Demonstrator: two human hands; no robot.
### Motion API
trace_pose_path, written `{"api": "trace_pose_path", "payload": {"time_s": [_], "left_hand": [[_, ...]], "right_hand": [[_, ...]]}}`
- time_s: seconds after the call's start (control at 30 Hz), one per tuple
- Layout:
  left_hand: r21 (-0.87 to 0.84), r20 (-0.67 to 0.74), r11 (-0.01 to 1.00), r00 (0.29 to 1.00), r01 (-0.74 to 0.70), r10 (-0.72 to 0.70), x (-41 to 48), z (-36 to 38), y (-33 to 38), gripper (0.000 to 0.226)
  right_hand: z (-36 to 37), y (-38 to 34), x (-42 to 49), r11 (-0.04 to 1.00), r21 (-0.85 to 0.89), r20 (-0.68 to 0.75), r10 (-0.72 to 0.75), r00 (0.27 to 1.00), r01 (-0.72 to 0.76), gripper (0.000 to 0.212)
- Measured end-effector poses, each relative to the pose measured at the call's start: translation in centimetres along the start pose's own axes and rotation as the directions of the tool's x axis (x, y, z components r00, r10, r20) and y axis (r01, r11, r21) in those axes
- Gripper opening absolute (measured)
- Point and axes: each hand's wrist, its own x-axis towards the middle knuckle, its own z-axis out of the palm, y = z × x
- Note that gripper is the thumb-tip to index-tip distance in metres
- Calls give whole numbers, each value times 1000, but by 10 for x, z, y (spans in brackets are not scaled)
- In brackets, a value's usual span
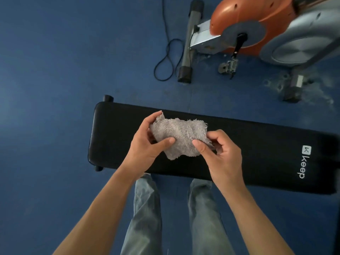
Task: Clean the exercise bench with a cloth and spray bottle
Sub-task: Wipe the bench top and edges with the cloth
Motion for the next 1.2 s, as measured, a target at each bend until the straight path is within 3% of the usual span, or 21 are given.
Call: {"api": "trace_pose_path", "payload": {"time_s": [0.17, 0.33, 0.47, 0.57, 0.73, 0.83, 0.9, 1.03, 1.2], "left_hand": [[163, -75, 986, 997, -23, 36, 3, 49, 10, 67], [122, -167, 992, 986, 19, 1, 2, 93, 12, 41], [214, -9, 975, 998, 59, -58, 5, 120, 3, 42], [365, 131, 931, 991, -13, -38, 6, 138, -4, 53], [504, 430, 835, 903, -221, -20, 5, 163, -2, 87], [538, 525, 785, 851, -308, -26, 6, 185, 5, 86], [591, 528, 724, 849, -357, -12, 7, 199, 10, 71], [691, 528, 573, 849, -440, 15, 10, 235, 18, 50], [798, 539, 314, 842, -515, 11, 16, 281, 7, 43]], "right_hand": [[-45, 2, -10, 973, 219, -62, 93, 994, -77, 9], [-82, 23, -22, 978, 185, -216, 133, 967, -93, 8], [-102, 35, -35, 990, 134, -189, 66, 980, -41, 9], [-117, 36, -46, 998, 65, -163, 2, 987, 9, 10], [-151, 33, -62, 997, -55, -107, -51, 993, 45, 10], [-177, 33, -69, 991, -130, -136, -41, 990, 23, 12], [-190, 37, -70, 990, -131, -268, 21, 963, -58, 5], [-236, 57, -73, 980, -49, -482, 145, 864, -192, 13], [-343, 95, -92, 934, -153, -707, 124, 696, -322, 14]]}}
